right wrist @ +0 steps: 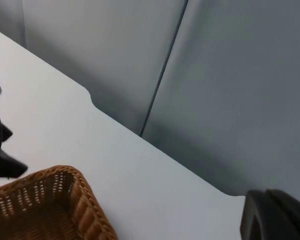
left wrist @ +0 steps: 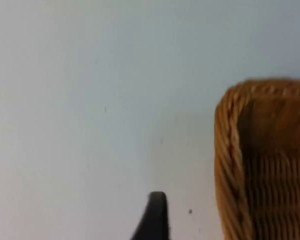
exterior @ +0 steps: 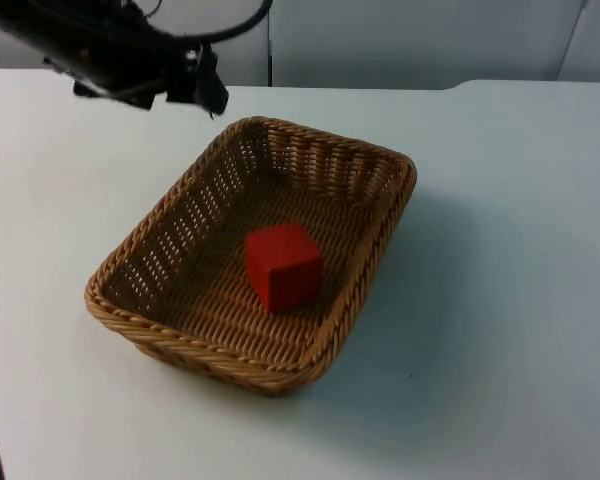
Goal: Pick up the basket with the left hand and place the cube into the basket with the right hand.
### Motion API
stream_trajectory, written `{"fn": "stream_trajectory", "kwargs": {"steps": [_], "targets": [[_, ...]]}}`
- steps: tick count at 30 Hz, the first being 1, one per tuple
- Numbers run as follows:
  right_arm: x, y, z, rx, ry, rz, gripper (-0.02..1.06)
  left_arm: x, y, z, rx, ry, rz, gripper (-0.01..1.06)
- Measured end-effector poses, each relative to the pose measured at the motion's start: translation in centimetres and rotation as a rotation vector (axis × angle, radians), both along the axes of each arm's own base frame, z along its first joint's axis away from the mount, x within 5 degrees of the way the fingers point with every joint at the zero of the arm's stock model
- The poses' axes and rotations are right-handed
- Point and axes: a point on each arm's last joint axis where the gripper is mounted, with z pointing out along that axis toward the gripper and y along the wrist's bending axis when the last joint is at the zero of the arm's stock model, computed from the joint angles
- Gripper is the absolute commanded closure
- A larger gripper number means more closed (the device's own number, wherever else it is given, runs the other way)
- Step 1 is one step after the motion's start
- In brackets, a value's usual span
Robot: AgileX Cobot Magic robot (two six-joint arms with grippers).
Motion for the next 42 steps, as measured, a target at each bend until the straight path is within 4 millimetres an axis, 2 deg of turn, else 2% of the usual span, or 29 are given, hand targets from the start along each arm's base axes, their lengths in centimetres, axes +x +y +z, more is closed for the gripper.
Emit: {"fn": "stream_trajectory", "kwargs": {"steps": [1, 2, 3, 4, 5, 6, 7, 9, 12, 13, 15, 17, 19, 20, 22, 23, 24, 25, 26, 28, 29, 30, 34, 35, 37, 40, 41, 42], "targets": [[0.1, -0.2, 0.0, -0.014, -0.005, -0.014, 1.05, 0.3, 0.0, 1.5, -0.002, -0.039, 0.002, 0.66], [0.1, -0.2, 0.0, -0.014, -0.005, -0.014, 1.05, 0.3, 0.0, 1.5, -0.002, -0.039, 0.002, 0.81], [0.1, -0.4, 0.1, -0.023, -0.006, -0.035, 1.05, 0.6, 0.0, 3.5, 0.002, -0.090, 0.000, 0.81], [0.1, -0.7, 0.2, -0.052, -0.002, -0.062, 1.05, 0.7, 0.1, 5.8, 0.012, -0.144, -0.008, 1.01], [0.1, -1.1, 0.5, -0.076, -0.005, -0.098, 1.05, 0.6, 0.2, 7.9, 0.035, -0.198, -0.023, 1.05], [0.1, -1.6, 0.9, -0.103, -0.005, -0.137, 1.05, 0.2, 0.3, 10.1, 0.052, -0.250, -0.032, 1.05], [0.1, -1.6, 0.9, -0.103, -0.005, -0.137, 1.05, 0.2, 0.3, 10.1, 0.052, -0.250, -0.032, 1.05], [-0.4, -2.6, 1.9, -0.152, -0.021, -0.213, 1.05, -1.1, 0.8, 14.5, 0.098, -0.352, -0.049, 1.05], [-2.2, -4.6, 4.7, -0.196, -0.124, -0.334, 1.05, -3.9, 2.1, 19.4, 0.163, -0.432, -0.030, 1.05], [-2.2, -4.6, 4.7, -0.196, -0.124, -0.334, 1.05, -3.9, 2.1, 19.4, 0.163, -0.432, -0.030, 1.05], [-4.1, -6.3, 7.1, -0.243, -0.239, -0.417, 1.05, -6.0, 3.6, 21.8, 0.233, -0.446, 0.003, 1.05], [-7.0, -8.2, 9.8, -0.299, -0.366, -0.493, 1.05, -8.3, 5.5, 24.0, 0.319, -0.444, 0.067, 1.05], [-9.8, -9.8, 12.0, -0.350, -0.489, -0.552, 1.05, -10.3, 7.3, 25.4, 0.392, -0.411, 0.131, 1.05], [-9.8, -9.8, 12.0, -0.350, -0.489, -0.552, 1.05, -10.3, 7.3, 25.4, 0.392, -0.411, 0.131, 1.05], [-12.5, -11.0, 14.1, -0.403, -0.624, -0.582, 1.05, -12.3, 8.6, 26.7, 0.448, -0.388, 0.183, 1.05], [-14.5, -11.5, 15.5, -0.464, -0.732, -0.565, 1.05, -13.7, 9.2, 27.3, 0.469, -0.363, 0.203, 1.05], [-14.5, -11.5, 15.5, -0.464, -0.732, -0.565, 1.05, -13.7, 9.2, 27.3, 0.469, -0.363, 0.203, 1.05], [-15.0, -11.6, 15.9, -0.489, -0.765, -0.552, 1.05, -14.5, 9.4, 27.8, 0.475, -0.360, 0.212, 1.05], [-16.5, -11.8, 16.8, -0.581, -0.840, -0.523, 1.05, -15.4, 9.6, 28.3, 0.473, -0.358, 0.222, 1.05], [-17.8, -12.0, 17.4, -0.734, -0.886, -0.490, 1.05, -17.0, 9.8, 29.2, 0.450, -0.364, 0.242, 1.05], [-18.3, -12.0, 17.5, -0.771, -0.883, -0.477, 1.05, -17.9, 9.9, 29.7, 0.440, -0.370, 0.252, 1.05], [-18.3, -12.0, 17.5, -0.771, -0.883, -0.477, 1.05, -17.9, 9.9, 29.7, 0.440, -0.370, 0.252, 1.05], [-19.3, -12.1, 16.3, -0.865, -0.827, -0.438, 1.04, -21.6, 10.5, 31.5, 0.434, -0.389, 0.282, 1.05], [-19.3, -12.1, 16.3, -0.865, -0.827, -0.438, 1.03, -21.6, 10.5, 31.5, 0.434, -0.389, 0.282, 1.05], [-19.5, -12.8, 14.8, -0.949, -0.797, -0.493, 1.01, -23.5, 11.0, 32.2, 0.458, -0.398, 0.303, 1.05], [-20.8, -14.8, 12.5, -1.089, -0.769, -0.674, 0.94, -26.4, 11.7, 33.3, 0.482, -0.435, 0.347, 1.05], [-20.8, -14.8, 12.5, -1.089, -0.769, -0.674, 0.91, -26.4, 11.7, 33.3, 0.482, -0.435, 0.347, 1.05], [-21.5, -15.3, 11.7, -1.110, -0.764, -0.708, 0.91, -27.4, 11.9, 33.7, 0.479, -0.453, 0.358, 1.05]]}}
